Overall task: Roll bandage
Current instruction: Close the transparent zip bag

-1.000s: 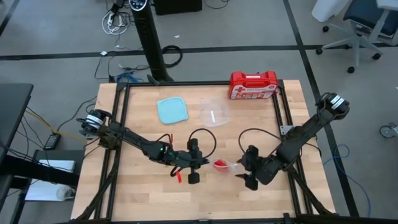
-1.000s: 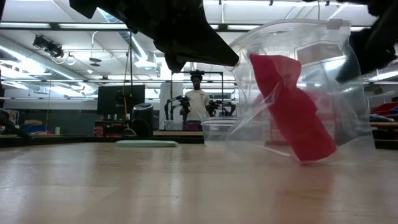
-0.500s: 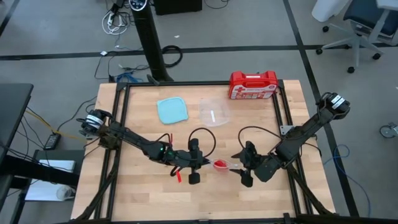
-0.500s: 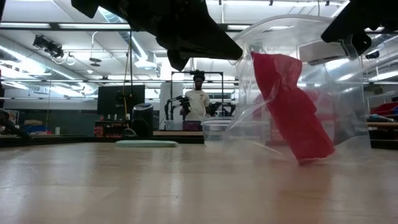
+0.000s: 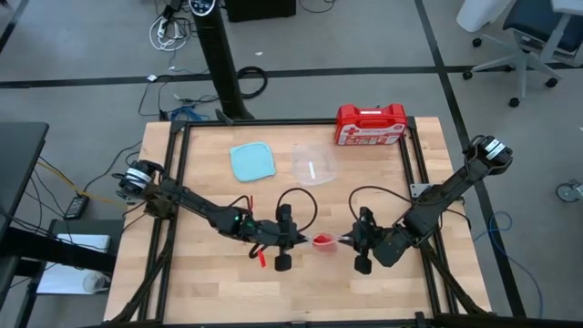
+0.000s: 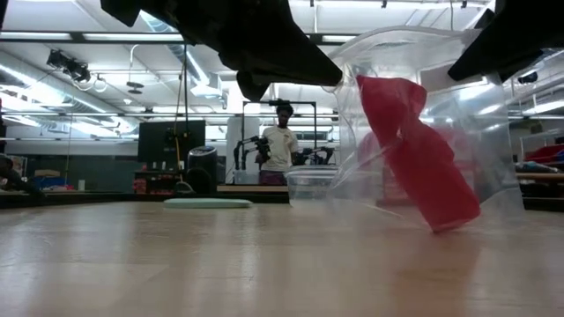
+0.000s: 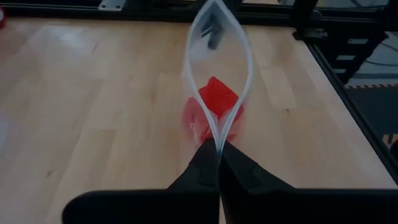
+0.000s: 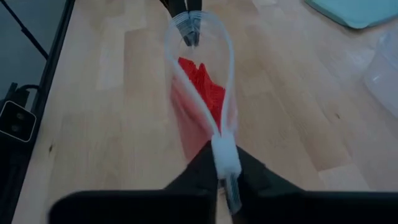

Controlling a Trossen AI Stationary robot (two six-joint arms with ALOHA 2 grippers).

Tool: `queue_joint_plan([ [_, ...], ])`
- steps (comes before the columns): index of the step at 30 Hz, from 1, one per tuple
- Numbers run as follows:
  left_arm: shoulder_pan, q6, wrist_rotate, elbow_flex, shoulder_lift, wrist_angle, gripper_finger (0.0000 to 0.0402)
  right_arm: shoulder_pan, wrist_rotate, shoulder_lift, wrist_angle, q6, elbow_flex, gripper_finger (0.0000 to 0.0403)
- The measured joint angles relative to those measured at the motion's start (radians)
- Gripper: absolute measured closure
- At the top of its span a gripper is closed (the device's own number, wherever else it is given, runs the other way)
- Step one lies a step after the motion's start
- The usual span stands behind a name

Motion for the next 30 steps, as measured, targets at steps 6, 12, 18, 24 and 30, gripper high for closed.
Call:
queue_joint_plan([
  [6, -0.002, 0.012, -0.021, 0.001, -0.103, -0.113, 0.0394, 0.000, -0.005, 0.000, -0.005, -0.007, -0.001, 0.0394],
  [12, -0.023, 0.002, -0.030, 0.001, -0.149, -0.171, 0.0338, -0.003, -0.005, 0.000, 0.004, -0.011, -0.001, 0.0400],
  [18, -0.022, -0.002, -0.060, 0.001, -0.140, -0.186, 0.0285, -0.010, -0.011, 0.000, 0.038, -0.030, -0.001, 0.0401],
  [24, -0.023, -0.002, -0.050, 0.001, -0.151, -0.049, 0.0275, -0.025, -0.021, 0.000, 0.039, -0.034, -0.001, 0.0402],
  [30, -0.005, -0.021, -0.018, 0.060, -0.145, -0.100, 0.0275, -0.050, -0.040, 0.000, 0.055, -0.046, -0.001, 0.0402],
])
